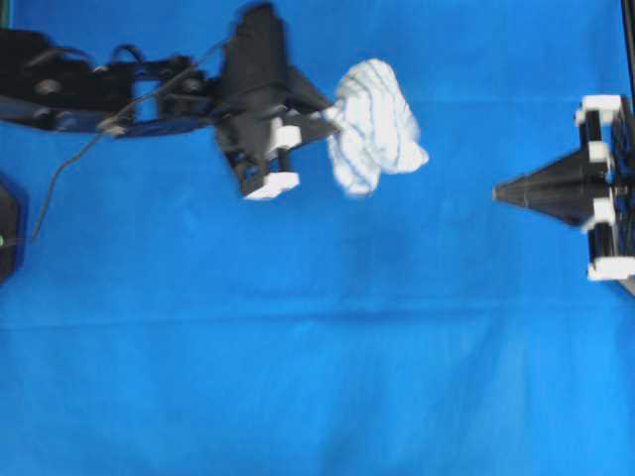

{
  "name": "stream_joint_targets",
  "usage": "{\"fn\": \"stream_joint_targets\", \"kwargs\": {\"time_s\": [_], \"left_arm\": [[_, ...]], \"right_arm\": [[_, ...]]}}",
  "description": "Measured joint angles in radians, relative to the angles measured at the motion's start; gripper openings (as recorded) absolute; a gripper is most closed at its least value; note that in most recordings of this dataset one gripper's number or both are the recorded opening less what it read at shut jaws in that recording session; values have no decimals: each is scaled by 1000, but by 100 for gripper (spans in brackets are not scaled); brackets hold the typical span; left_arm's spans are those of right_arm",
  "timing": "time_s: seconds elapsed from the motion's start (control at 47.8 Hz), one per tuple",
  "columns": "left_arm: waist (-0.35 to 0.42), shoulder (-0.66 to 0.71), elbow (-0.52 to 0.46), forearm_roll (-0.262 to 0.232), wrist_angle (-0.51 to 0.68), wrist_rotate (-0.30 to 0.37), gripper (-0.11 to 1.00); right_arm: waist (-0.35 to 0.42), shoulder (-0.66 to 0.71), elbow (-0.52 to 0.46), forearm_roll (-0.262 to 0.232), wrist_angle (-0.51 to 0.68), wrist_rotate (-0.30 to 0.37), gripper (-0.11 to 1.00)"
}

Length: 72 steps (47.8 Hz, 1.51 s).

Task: Hand over the towel.
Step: 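Lift the towel with the left gripper and pull it back left, then extend the right gripper left and grasp the towel beside the left gripper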

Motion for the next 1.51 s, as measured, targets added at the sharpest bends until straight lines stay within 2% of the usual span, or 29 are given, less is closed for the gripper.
{"fn": "stream_joint_targets", "kwargs": {"time_s": [0.209,0.377,0.482,0.754,0.984,1.026,1.194,1.257,1.298,1.508], "left_arm": [[-49,-258,143,-2,-12,-6,13],[-69,-405,239,-5,-32,-54,13],[-77,-443,261,-6,-34,-75,13],[-97,-454,267,-6,-37,-75,13],[-97,-454,265,-6,-49,-77,13],[-97,-453,267,-6,-49,-77,13],[-97,-451,267,-6,-51,-78,13],[-97,-449,265,-6,-51,-81,13],[-97,-448,267,-5,-51,-81,13],[-97,-434,270,-6,-55,-86,13]], "right_arm": [[0,0,-2,0,0,0,0],[0,0,0,0,-3,0,0],[0,2,0,0,-6,0,0],[2,21,0,0,-48,0,0],[0,94,-14,0,-155,0,2],[-2,121,-23,0,-179,2,7],[-25,288,-95,2,-284,0,55],[-38,364,-133,3,-314,0,68],[-44,417,-167,3,-336,-2,72],[-58,672,-362,5,-379,-3,72]]}}
